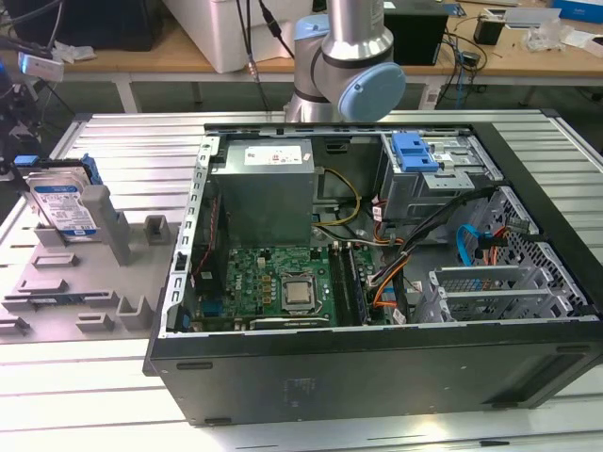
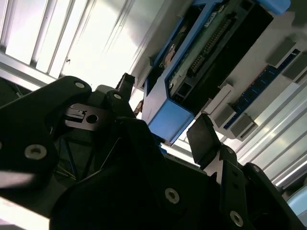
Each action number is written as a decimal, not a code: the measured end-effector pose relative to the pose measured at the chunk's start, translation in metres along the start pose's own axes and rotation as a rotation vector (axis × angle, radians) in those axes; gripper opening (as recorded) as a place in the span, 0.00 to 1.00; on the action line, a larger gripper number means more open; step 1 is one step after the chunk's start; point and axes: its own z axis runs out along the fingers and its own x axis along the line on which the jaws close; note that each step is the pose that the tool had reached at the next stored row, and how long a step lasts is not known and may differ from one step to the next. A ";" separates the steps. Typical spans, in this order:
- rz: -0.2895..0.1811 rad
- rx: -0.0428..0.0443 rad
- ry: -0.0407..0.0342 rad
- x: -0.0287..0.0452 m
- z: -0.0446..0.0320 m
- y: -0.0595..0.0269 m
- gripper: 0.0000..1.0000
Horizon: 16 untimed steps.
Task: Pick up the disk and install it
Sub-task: 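Pick up the disk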
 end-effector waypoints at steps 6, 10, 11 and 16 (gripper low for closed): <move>-0.001 0.0000 0.0000 -0.0002 0.0076 0.0003 0.72; -0.001 -0.0001 0.0000 -0.0002 0.0101 0.0003 0.72; -0.001 -0.0002 0.0001 -0.0002 0.0108 0.0003 0.72; -0.001 0.0002 0.0000 -0.0002 0.0119 -0.0001 0.72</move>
